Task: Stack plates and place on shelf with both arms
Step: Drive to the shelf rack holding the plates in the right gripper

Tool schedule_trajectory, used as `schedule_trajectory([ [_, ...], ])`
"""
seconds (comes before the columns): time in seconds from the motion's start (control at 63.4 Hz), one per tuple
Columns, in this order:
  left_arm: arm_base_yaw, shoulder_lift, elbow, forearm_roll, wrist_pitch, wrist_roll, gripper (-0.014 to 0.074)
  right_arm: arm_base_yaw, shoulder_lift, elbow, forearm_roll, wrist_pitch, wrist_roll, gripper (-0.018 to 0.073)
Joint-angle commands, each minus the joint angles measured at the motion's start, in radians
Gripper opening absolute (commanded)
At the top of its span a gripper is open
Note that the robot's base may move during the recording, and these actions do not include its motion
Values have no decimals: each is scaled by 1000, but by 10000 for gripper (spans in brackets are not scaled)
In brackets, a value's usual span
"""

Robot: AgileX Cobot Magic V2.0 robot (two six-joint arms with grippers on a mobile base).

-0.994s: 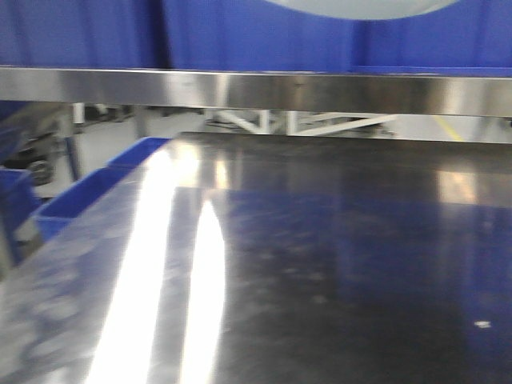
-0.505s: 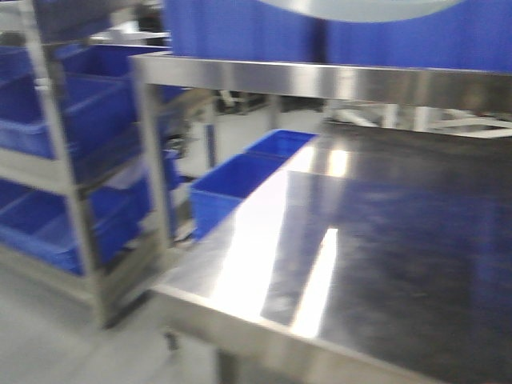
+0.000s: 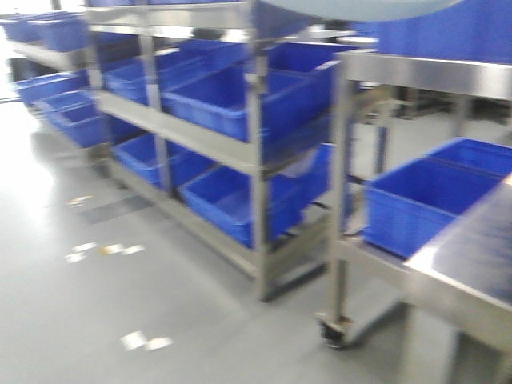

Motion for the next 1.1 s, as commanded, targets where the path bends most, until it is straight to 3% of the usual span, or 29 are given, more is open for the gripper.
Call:
schedule_trajectory([
  [0.0, -7, 3, -30, 11, -68, -8, 84, 1, -13, -37, 20, -81, -4, 56],
  [1.088, -7, 3, -30, 11, -68, -8, 84, 1, -13, -37, 20, -81, -4, 56],
])
